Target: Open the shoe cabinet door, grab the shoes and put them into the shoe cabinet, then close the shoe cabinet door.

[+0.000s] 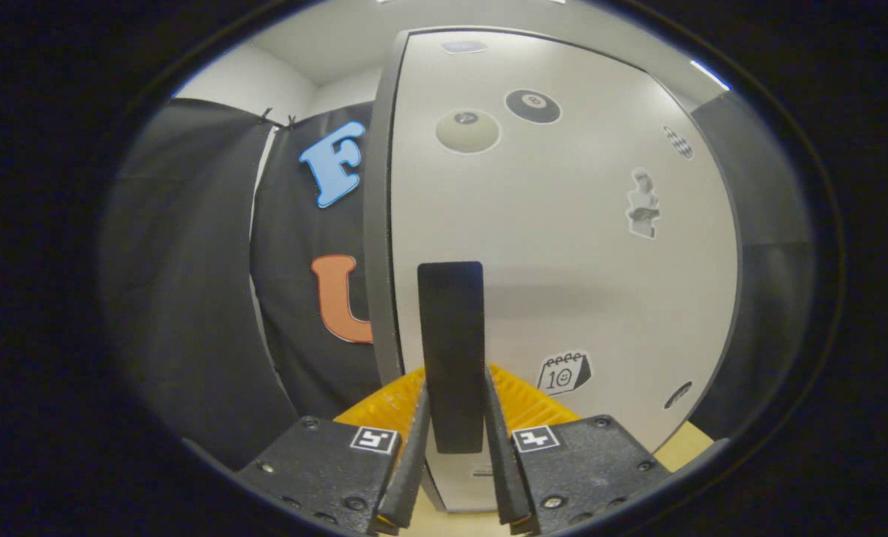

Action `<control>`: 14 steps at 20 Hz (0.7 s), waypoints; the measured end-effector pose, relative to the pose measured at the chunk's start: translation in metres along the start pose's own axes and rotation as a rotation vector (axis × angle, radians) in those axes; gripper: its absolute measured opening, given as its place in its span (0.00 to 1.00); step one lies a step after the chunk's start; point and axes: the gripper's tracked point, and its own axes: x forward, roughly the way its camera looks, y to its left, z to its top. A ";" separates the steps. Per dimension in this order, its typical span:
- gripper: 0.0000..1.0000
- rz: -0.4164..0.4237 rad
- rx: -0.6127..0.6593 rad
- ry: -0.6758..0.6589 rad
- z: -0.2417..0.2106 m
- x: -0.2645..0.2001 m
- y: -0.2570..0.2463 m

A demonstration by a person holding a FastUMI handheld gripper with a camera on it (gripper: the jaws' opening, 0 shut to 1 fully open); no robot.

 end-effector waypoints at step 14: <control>0.24 0.081 -0.027 0.069 -0.006 -0.043 -0.009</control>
